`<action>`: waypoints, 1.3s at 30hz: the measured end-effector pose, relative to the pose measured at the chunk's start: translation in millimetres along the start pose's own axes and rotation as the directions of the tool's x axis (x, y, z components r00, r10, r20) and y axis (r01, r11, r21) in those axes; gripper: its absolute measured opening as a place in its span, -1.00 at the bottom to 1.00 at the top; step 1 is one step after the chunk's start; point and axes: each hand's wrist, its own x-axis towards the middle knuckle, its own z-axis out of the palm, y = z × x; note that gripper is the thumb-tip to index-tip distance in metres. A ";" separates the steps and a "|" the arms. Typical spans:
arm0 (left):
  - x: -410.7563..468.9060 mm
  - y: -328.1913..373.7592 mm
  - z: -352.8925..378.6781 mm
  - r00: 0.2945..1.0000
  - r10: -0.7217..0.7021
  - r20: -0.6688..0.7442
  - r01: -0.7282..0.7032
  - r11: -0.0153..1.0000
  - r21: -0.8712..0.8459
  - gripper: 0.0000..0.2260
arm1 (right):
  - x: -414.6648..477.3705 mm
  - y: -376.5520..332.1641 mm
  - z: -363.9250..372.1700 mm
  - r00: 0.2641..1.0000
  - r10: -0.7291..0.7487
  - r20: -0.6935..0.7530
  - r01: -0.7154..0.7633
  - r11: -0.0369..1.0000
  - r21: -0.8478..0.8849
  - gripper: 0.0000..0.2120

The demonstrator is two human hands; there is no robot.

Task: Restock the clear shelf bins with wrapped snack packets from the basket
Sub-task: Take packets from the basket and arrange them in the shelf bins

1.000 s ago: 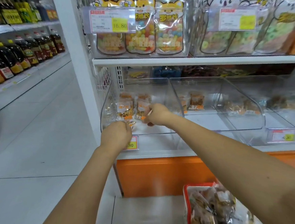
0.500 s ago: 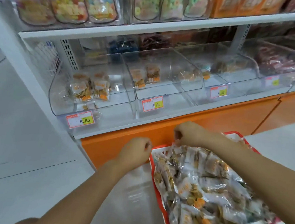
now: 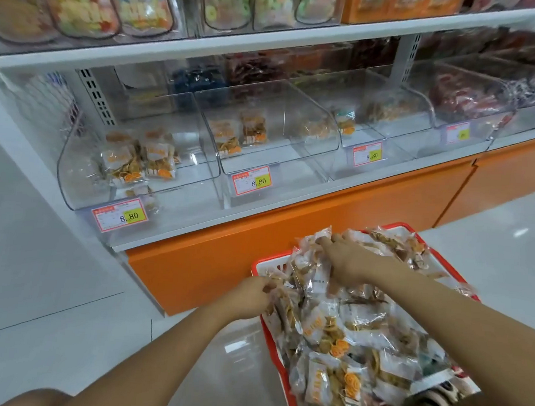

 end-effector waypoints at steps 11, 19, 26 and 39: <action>2.4 36.8 -17.5 0.994 0.081 0.071 -0.067 0.982 -0.175 -0.67 | -20.2 38.2 -41.1 0.992 -0.105 -0.076 0.123 0.561 0.818 -0.81; -51.4 77.3 -96.3 0.962 0.265 0.065 -0.080 0.505 -0.859 -0.44 | -59.4 -8.7 -89.9 0.460 -0.111 -0.881 0.652 0.716 0.250 -0.80; -77.1 73.6 -140.0 0.932 0.068 -0.357 -0.363 0.204 -0.909 -0.81 | -42.7 -37.0 -107.9 0.254 -0.317 -0.914 0.655 0.752 -0.079 -0.67; -80.1 -13.0 -224.7 0.571 -0.143 -0.808 -0.526 0.693 -0.494 -0.81 | 52.9 -132.5 -227.3 0.818 -0.361 -0.448 0.575 0.525 0.628 -0.69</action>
